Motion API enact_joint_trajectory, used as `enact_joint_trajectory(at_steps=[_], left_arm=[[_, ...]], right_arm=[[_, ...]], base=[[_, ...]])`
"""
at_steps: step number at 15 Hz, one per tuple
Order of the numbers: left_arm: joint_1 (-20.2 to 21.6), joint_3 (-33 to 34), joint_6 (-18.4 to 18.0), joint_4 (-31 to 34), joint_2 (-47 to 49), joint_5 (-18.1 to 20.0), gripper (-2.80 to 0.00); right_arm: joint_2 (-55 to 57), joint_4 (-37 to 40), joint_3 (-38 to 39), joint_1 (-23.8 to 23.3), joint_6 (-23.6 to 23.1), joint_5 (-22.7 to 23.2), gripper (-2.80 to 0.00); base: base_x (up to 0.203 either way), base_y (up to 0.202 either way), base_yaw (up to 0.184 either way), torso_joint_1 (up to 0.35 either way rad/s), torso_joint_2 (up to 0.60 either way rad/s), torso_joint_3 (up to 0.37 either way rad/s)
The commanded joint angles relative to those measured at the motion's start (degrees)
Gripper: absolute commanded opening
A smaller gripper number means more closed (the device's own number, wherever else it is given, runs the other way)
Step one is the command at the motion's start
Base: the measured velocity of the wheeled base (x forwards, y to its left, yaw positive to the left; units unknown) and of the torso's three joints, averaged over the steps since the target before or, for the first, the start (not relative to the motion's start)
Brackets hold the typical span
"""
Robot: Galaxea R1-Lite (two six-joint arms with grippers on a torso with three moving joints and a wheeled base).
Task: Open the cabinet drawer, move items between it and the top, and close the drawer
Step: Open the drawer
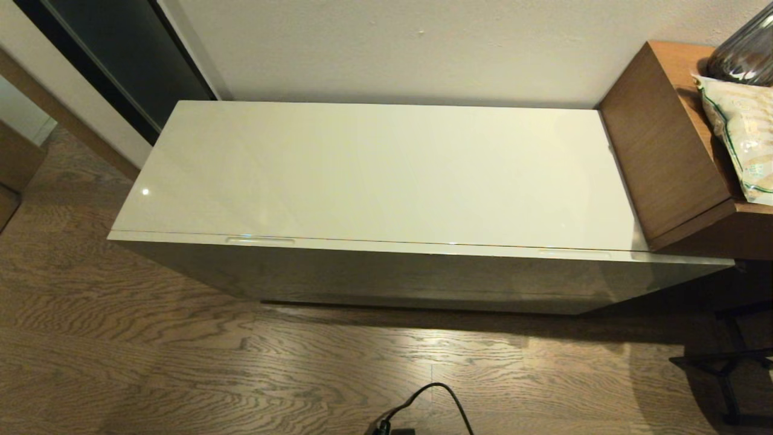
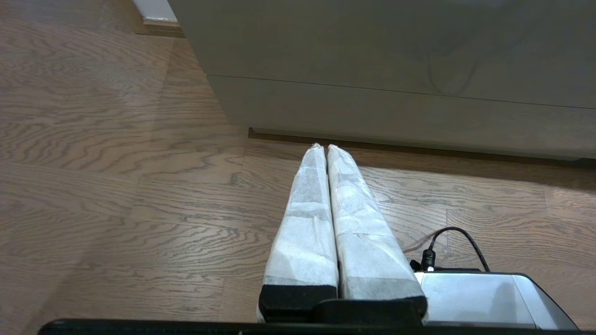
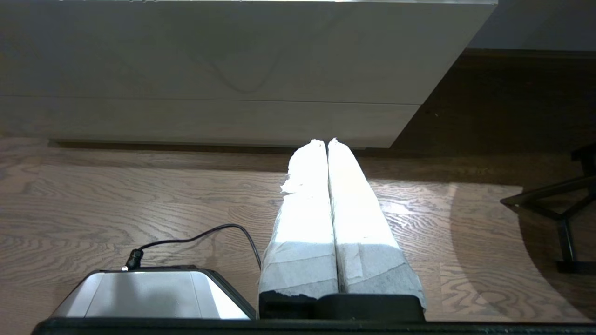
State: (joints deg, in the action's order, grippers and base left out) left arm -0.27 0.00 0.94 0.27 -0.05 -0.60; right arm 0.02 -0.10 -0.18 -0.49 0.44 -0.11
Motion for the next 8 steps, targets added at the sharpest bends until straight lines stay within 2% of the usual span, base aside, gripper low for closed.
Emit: enact_joint_trajectory(at_steps=[1, 6, 8], left_arm=[[0.00, 0.00, 0.02, 0.00, 0.05, -0.02, -2.80], [0.00, 0.00, 0.11, 0.00, 0.05, -0.02, -2.80], [0.00, 0.00, 0.06, 0.00, 0.05, -0.02, -2.80]], right_arm=[[-0.11, 0.01, 0.01, 0.05, 0.00, 0.02, -2.80], [-0.11, -0.06, 0.09, -0.04, -0.10, 0.01, -2.80], [-0.11, -0.08, 0.09, 0.01, -2.00, 0.53, -2.80]], base=[[0.000, 0.000, 0.000, 0.000, 0.00, 0.000], [0.000, 0.000, 0.000, 0.000, 0.00, 0.000], [0.000, 0.000, 0.000, 0.000, 0.00, 0.000]])
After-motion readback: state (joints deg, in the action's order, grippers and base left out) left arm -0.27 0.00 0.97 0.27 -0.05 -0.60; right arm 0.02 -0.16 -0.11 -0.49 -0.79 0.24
